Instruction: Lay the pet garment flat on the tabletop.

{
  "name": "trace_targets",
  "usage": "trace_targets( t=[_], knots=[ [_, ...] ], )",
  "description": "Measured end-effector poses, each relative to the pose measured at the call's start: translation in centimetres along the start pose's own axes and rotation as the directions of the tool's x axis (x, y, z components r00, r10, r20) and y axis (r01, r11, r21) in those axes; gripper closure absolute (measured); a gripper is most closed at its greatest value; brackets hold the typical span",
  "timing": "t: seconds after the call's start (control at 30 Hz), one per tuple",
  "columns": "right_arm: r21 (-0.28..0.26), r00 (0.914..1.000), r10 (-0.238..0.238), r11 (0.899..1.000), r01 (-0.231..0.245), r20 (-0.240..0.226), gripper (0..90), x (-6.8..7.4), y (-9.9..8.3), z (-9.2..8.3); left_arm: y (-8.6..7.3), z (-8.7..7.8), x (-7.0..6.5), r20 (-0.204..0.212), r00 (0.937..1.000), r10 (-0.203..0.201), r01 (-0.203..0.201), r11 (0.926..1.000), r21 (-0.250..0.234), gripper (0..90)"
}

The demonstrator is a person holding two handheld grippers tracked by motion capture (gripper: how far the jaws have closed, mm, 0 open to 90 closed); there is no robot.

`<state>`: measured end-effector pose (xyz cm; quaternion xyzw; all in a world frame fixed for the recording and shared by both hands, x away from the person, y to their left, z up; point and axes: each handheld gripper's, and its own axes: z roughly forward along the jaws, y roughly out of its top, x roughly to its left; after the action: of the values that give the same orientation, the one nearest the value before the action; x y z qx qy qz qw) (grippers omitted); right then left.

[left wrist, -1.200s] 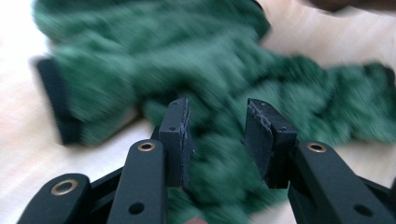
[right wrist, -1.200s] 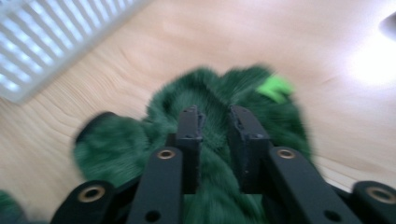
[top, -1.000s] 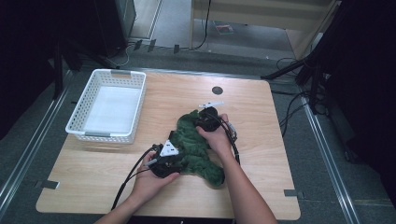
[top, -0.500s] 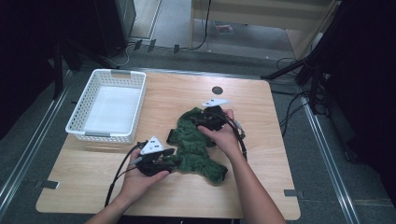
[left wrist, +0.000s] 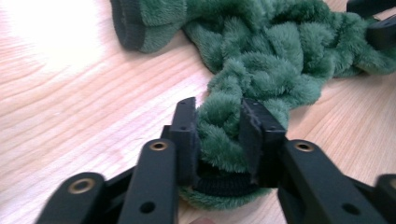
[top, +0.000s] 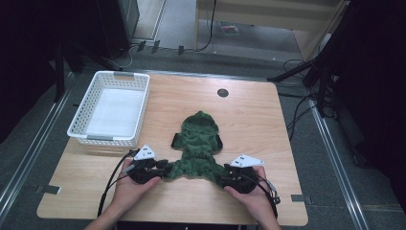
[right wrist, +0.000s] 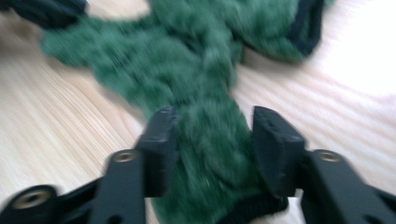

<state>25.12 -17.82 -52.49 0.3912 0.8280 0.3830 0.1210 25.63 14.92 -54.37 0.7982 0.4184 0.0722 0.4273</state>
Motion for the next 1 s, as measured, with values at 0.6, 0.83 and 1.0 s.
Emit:
trace_targets(
  t=[0.6, 0.83, 1.0],
  knots=[
    [-0.202, 0.9913, 0.038, 0.979, -0.012, 0.126, 33.1, -2.1, -2.5, -3.2, -2.3, -4.9, 1.0, -0.007, 0.9999, -0.011, 0.009, 0.9597, -0.281, 35.7],
    [-0.238, 0.9708, 0.131, 0.968, -0.082, 0.201, 18.9, -4.5, -4.1, -5.9, -4.2, -8.6, 3.2, -0.061, 0.9941, -0.09, 0.063, 0.9345, -0.35, 27.8],
    [-0.268, 0.9484, 0.215, 0.952, -0.15, 0.233, 15.3, -6.3, -5.6, -7.3, -6.2, -11.6, 5.8, -0.07, 0.9814, -0.179, 0.139, 0.9122, -0.386, 24.4]
  ],
)
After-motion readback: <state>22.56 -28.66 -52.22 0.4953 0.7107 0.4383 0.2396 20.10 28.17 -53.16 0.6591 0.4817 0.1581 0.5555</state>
